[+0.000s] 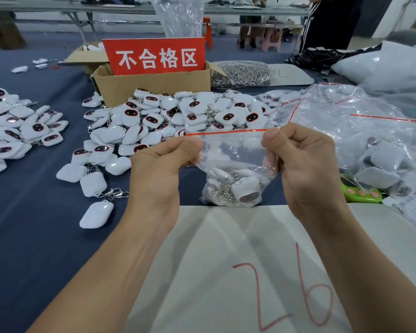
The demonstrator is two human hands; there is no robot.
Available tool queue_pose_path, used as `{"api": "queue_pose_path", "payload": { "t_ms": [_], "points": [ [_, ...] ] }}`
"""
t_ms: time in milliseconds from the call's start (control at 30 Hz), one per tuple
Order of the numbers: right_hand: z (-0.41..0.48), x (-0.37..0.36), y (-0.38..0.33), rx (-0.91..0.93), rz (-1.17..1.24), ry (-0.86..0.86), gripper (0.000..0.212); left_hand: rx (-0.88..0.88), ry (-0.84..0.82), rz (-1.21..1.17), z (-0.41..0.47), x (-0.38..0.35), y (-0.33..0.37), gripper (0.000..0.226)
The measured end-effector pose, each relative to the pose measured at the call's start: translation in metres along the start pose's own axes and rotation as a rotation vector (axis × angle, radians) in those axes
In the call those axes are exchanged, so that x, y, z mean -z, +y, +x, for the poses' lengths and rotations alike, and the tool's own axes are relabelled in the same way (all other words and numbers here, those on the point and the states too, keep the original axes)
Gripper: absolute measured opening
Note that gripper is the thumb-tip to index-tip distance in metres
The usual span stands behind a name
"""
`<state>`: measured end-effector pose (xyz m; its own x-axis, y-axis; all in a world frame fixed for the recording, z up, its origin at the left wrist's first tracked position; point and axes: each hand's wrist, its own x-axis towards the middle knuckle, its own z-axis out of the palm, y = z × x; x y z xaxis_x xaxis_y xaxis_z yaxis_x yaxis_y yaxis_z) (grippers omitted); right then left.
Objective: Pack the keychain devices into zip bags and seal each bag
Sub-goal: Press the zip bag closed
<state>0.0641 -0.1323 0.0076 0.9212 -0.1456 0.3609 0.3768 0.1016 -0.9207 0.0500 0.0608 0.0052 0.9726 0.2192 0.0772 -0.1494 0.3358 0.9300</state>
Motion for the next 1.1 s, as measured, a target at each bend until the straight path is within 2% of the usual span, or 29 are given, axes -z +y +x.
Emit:
{"api": "queue_pose_path", "payload": {
  "t_ms": [233,400,567,700,800,900,1000,1100],
  "points": [
    [-0.003,-0.006,0.004,-0.034,0.012,0.023,0.030,0.037,-0.030,-0.007,-0.003,-0.007,-0.008,0.015],
    [-0.007,-0.013,0.001,-0.059,0.039,0.007,0.028,0.017,-0.033,0.045,-0.004,-0.012,-0.009,0.029],
    [-0.013,-0.017,-0.008,-0.090,0.038,-0.120,0.011,0.014,-0.017,0.059,-0.007,-0.013,-0.008,0.016],
    [-0.015,-0.018,-0.009,-0.116,-0.008,-0.120,0.001,0.003,-0.031,0.048,-0.009,-0.015,-0.008,0.010],
    [-0.015,-0.018,-0.010,-0.113,-0.016,-0.101,0.011,0.002,-0.040,0.054,-0.010,-0.015,-0.008,0.018],
    [-0.014,-0.017,-0.010,-0.107,-0.034,-0.098,0.020,0.035,-0.070,0.055,-0.012,-0.016,-0.007,0.001],
    [-0.015,-0.018,-0.010,-0.107,-0.009,-0.133,0.021,0.027,-0.110,0.066,-0.013,-0.017,-0.008,0.018],
    [-0.015,-0.016,-0.009,-0.133,0.022,-0.168,0.021,0.016,-0.116,0.055,-0.015,-0.018,-0.008,0.017]
  ]
}}
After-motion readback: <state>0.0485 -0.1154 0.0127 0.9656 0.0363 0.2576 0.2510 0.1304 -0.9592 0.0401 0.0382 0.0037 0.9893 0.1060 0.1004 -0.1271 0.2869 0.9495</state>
